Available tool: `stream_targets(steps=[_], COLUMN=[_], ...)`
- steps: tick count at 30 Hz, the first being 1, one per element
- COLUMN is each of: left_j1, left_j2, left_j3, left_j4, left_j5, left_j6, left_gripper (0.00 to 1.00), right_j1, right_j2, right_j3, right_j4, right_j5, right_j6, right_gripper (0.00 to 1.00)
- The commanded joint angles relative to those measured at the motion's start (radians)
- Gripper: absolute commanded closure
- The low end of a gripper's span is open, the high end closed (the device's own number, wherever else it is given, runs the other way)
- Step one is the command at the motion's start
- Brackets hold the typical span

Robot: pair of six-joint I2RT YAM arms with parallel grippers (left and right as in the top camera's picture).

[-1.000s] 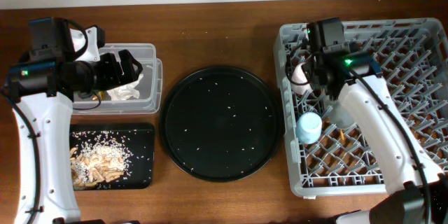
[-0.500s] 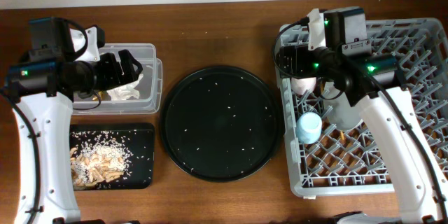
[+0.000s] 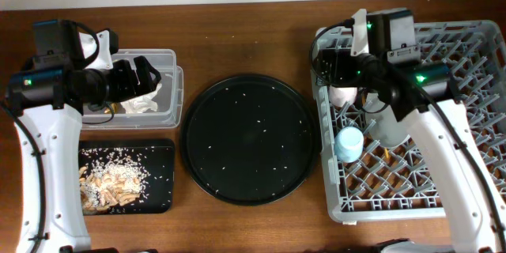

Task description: Sort waste into correct bins and load items into the dishwasher rack

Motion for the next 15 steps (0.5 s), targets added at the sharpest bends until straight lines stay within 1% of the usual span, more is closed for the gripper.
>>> stream_targets(steps=[1, 5, 7, 9, 10, 12, 13, 14, 15], left_j1=[0.002, 0.002, 0.002, 0.002, 0.002, 0.002, 0.002, 0.002, 0.002], left_j2=[0.000, 0.000, 0.000, 0.000, 0.000, 0.000, 0.000, 0.000, 0.000], left_j3=[-0.002, -0.002, -0.002, -0.002, -0.002, -0.002, -0.002, -0.002, -0.002], left_j4=[0.002, 0.002, 0.002, 0.002, 0.002, 0.002, 0.002, 0.002, 0.002], left_j5=[0.000, 0.000, 0.000, 0.000, 0.000, 0.000, 0.000, 0.000, 0.000], left_j6=[-0.006, -0.006, -0.006, -0.006, -0.006, -0.006, -0.006, -0.006, -0.006], left_gripper=[0.00, 0.00, 0.00, 0.00, 0.00, 0.00, 0.00, 0.00, 0.00], right_j1=[-0.002, -0.002, -0.002, -0.002, -0.004, -0.038, -0.070, -0.084, -0.102], right_j2=[-0.177, -0.432, -0.629, -0.818, -0.957, -1.168, -1.293, -1.339, -1.405], right_j3=[0.018, 0.008, -0.074, -0.214, -0.337, -0.556, -0.712, -0.779, -0.900], right_j4=[0.029, 0.121, 0.183, 0.248, 0.283, 0.320, 0.361, 0.393, 0.471], right_j5=[0.064, 0.183, 0.269, 0.310, 0.330, 0.337, 0.323, 0.311, 0.285], right_j6=[-0.003, -0.006, -0.006, -0.020, -0.026, -0.024, -0.024, -0.024, -0.024], right_gripper=[0.02, 0.02, 0.02, 0.02, 0.02, 0.01, 0.02, 0.02, 0.02])
